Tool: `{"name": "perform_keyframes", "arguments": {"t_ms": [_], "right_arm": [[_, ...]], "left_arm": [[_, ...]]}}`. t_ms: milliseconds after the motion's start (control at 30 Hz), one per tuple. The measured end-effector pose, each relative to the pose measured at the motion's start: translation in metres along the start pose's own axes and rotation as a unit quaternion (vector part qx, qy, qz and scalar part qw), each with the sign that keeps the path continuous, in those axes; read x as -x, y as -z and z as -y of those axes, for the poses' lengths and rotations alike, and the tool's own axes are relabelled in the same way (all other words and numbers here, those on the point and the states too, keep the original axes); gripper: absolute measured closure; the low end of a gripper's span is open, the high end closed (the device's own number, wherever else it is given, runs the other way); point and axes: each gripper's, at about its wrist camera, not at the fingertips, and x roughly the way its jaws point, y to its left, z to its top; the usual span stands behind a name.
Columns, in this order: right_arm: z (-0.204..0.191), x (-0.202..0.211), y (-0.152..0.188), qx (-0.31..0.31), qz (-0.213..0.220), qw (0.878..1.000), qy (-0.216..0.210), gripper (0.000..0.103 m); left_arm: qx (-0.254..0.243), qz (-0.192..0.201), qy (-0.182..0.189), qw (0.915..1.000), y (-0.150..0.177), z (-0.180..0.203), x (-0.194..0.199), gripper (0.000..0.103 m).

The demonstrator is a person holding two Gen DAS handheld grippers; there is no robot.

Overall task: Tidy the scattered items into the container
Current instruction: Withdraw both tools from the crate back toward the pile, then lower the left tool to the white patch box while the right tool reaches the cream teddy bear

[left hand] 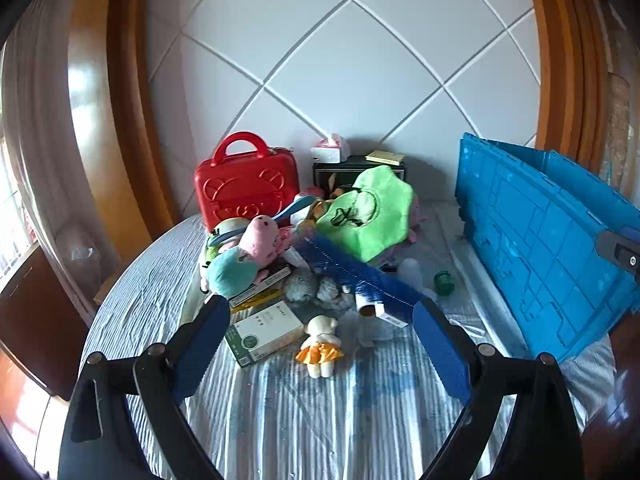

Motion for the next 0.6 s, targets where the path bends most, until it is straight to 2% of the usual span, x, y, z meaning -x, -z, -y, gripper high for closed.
{"name": "perform_keyframes", "arguments": {"t_ms": [133,300,433,600], "right_arm": [[-0.011,-0.041,0.014,0.002,-0.03,1.0,-0.006,0.0],[-0.018,-0.1,0.026,-0.011,-0.065,0.997,-0.041,0.0],[-0.029,-0.143,0.036,-0.011,-0.089,0.994,-0.058,0.0],[-0.054,-0.191,0.05,-0.009,-0.136,0.988,-0.068,0.0]], "left_arm": [[0.037,-0.023,-0.023,0.9988,0.018,-0.032,-0.028,0.009],[0.056,-0.066,-0.055,0.9947,0.041,-0.055,-0.071,0.009],[0.08,-0.097,-0.064,0.9899,0.056,-0.071,-0.106,0.009],[0.074,-0.128,-0.076,0.9861,0.071,-0.087,-0.144,0.009]]}}
